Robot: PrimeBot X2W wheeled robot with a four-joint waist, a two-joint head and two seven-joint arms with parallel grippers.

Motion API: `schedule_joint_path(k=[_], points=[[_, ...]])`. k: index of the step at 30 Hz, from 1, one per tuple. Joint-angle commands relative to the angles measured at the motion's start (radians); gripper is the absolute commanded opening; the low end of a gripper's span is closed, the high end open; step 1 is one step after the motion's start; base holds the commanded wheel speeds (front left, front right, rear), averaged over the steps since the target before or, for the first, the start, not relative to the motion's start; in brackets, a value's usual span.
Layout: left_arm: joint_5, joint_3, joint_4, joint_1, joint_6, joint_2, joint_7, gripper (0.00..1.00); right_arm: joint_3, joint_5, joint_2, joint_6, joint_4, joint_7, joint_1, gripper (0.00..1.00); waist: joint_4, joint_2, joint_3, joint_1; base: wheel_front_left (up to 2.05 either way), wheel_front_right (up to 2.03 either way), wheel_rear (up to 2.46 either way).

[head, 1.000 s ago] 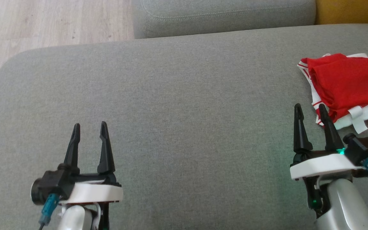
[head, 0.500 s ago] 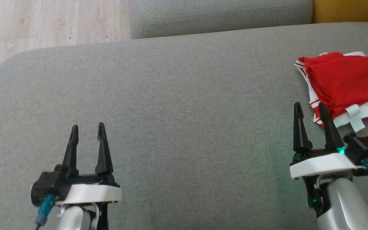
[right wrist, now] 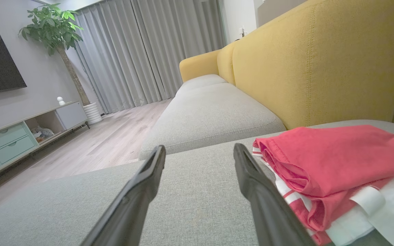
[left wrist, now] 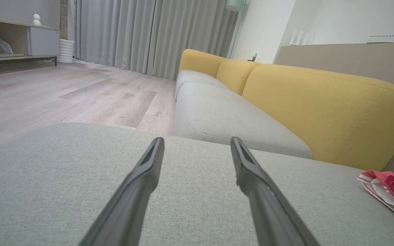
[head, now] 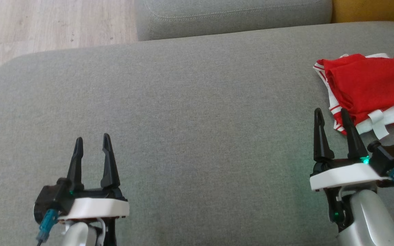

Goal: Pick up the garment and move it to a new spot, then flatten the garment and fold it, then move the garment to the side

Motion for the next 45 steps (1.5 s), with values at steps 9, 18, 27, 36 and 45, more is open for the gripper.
schedule_joint_path(k=[9,18,27,36,45], points=[[-0.016,-0.003,0.054,0.018,-0.001,0.000,0.001,0.00,0.002,-0.003,0.004,0.000,0.050,0.002,0.015,0.00,0.000,0.0000,0.001,0.0000,0.00,0.00,0.00],[-0.094,0.011,0.054,0.015,-0.009,0.000,0.024,0.00,-0.003,0.084,0.001,0.000,0.042,0.021,0.019,0.00,0.004,0.0000,-0.004,0.0000,0.00,0.00,0.00],[-0.185,0.029,0.052,0.012,-0.018,0.000,0.050,0.00,-0.010,0.184,-0.003,0.000,0.035,0.044,0.022,0.00,0.007,0.0000,-0.009,0.0000,0.00,0.00,0.00],[-0.275,0.046,0.050,0.008,-0.027,0.001,0.077,0.00,-0.018,0.284,-0.005,0.000,0.027,0.068,0.026,0.00,0.011,0.0000,-0.015,0.0000,0.00,0.00,0.00],[-0.376,0.066,0.049,0.005,-0.038,0.001,0.107,0.00,-0.027,0.395,-0.007,0.000,0.018,0.095,0.030,0.00,0.016,0.0000,-0.021,0.0000,0.00,0.00,0.00]])
